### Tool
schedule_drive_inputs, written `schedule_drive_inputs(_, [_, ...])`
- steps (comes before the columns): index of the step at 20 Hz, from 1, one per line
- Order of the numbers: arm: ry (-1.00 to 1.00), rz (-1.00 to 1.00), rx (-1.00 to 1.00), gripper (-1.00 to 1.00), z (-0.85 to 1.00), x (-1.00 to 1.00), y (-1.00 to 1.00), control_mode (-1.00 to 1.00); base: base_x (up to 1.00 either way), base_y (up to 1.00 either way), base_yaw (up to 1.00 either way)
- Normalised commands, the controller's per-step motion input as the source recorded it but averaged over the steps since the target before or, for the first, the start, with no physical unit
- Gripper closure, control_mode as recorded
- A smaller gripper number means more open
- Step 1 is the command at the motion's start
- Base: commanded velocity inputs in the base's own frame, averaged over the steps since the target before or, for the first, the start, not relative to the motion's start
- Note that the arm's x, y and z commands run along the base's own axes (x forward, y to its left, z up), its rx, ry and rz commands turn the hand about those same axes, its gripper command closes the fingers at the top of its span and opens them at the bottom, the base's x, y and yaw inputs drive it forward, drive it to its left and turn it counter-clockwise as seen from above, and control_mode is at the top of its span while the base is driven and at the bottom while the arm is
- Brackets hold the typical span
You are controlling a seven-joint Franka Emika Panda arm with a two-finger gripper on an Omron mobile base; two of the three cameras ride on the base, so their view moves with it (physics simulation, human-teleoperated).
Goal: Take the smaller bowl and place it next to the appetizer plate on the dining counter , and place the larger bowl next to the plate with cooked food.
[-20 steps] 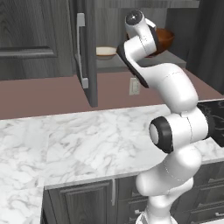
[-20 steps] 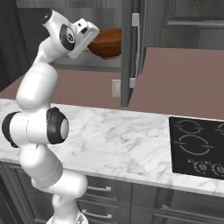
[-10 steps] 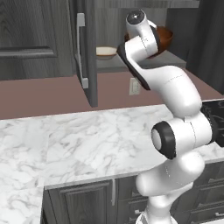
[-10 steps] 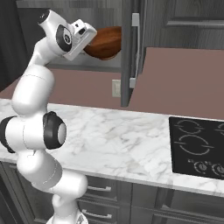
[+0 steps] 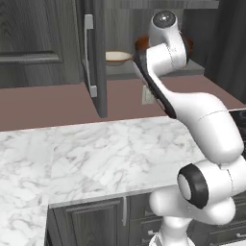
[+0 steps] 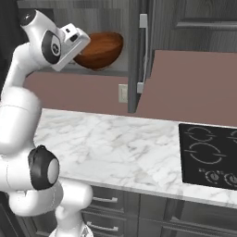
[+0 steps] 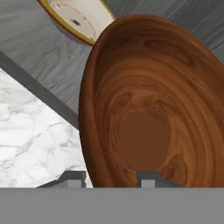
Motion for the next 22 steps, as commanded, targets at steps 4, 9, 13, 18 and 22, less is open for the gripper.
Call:
schedule_drive_inputs(4, [0.02,0.03,0.12,1.0,-0.05,-1.0,0.09,-1.0,0.0,0.0,0.0])
schedule_drive_inputs(9, [0.15,0.0,0.14,1.0,-0.36,-1.0,0.0,-1.0,0.0,0.0,0.0])
schedule_drive_inputs(13, [0.16,0.0,0.07,1.0,-0.66,-1.0,0.0,-1.0,0.0,0.0,0.0])
schedule_drive_inputs(18, [0.15,0.0,0.01,1.0,-0.79,-0.99,0.0,-1.0,0.0,0.0,0.0])
schedule_drive_inputs(22, [0.05,0.0,-0.01,1.0,-0.93,-0.53,0.0,-1.0,0.0,0.0,0.0])
